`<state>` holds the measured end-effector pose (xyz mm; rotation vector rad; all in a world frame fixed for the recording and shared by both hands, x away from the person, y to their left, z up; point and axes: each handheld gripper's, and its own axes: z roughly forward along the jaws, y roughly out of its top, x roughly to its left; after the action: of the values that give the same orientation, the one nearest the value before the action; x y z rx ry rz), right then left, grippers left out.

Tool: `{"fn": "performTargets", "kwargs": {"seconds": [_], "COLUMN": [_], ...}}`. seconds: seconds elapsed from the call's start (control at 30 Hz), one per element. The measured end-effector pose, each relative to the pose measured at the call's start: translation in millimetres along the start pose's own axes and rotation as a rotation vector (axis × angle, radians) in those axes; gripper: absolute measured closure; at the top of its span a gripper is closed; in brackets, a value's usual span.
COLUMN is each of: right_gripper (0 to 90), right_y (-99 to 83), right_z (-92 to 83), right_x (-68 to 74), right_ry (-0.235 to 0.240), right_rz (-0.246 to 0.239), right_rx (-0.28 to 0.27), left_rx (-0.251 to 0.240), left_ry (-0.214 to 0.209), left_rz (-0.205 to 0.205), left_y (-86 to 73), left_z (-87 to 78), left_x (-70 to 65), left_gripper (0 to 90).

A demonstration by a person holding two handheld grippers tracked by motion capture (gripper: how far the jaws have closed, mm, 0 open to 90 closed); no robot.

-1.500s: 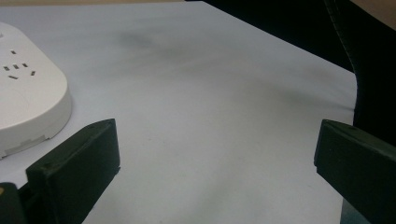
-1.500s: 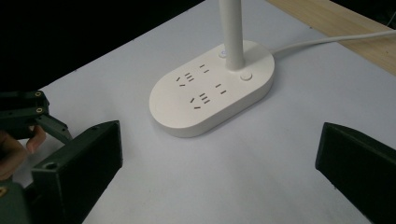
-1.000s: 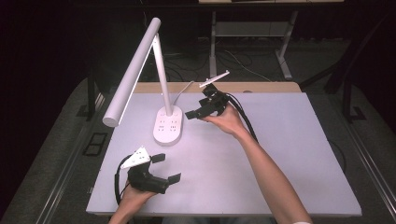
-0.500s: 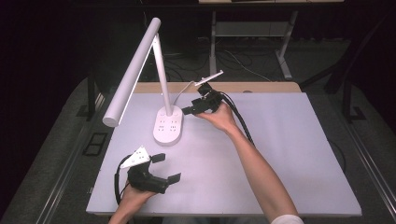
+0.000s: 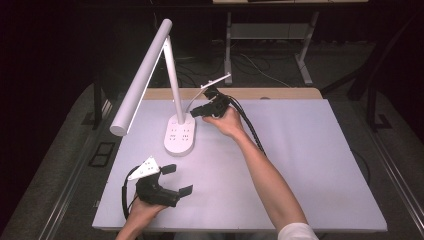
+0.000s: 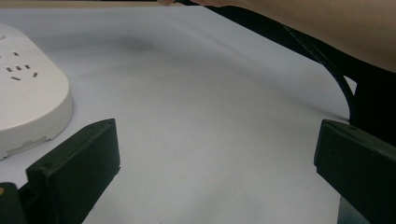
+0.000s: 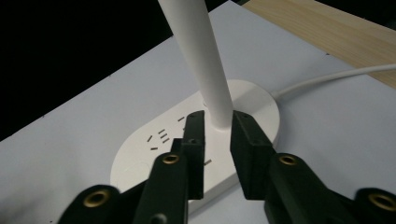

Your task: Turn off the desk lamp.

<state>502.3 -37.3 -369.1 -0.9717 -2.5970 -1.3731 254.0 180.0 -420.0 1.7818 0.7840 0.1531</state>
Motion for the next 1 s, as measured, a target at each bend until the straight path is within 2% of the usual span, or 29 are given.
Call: {"fn": "performTargets", "kwargs": {"seconds": [0.1,0.33,0.57,0.7,0.9,1.0], "right_gripper": [89.8,90.0,90.0,90.0,90.0,90.0], "right_y": [1.8,2.1,-4.2,-8.1,-14.8,-17.6], "right_z": [4.4,22.1,41.3,50.1,62.7,66.2], "right_x": [-4.0,-11.0,-13.6,-14.0,-17.6,-18.2], "right_ry": [0.013,-0.016,-0.014,-0.02,-0.066,-0.054], "right_rz": [0.019,0.059,0.091,0.099,0.091,0.096], "right_rx": [0.001,0.017,0.017,0.002,0.019,0.016], "left_rx": [0.001,0.002,-0.001,0.001,-0.006,-0.003], "left_ry": [-0.002,-0.004,-0.005,-0.005,-0.005,-0.003], "left_rz": [0.003,0.005,0.007,0.013,0.01,0.011], "left_y": [0.0,0.3,0.7,1.0,1.3,1.4], "left_z": [-0.2,-0.2,-0.8,-0.7,0.6,0.6], "left_x": [0.0,-0.2,0.3,-0.3,-1.5,-0.6], "left_gripper": [0.0,0.0,0.0,0.0,0.0,0.0]}}
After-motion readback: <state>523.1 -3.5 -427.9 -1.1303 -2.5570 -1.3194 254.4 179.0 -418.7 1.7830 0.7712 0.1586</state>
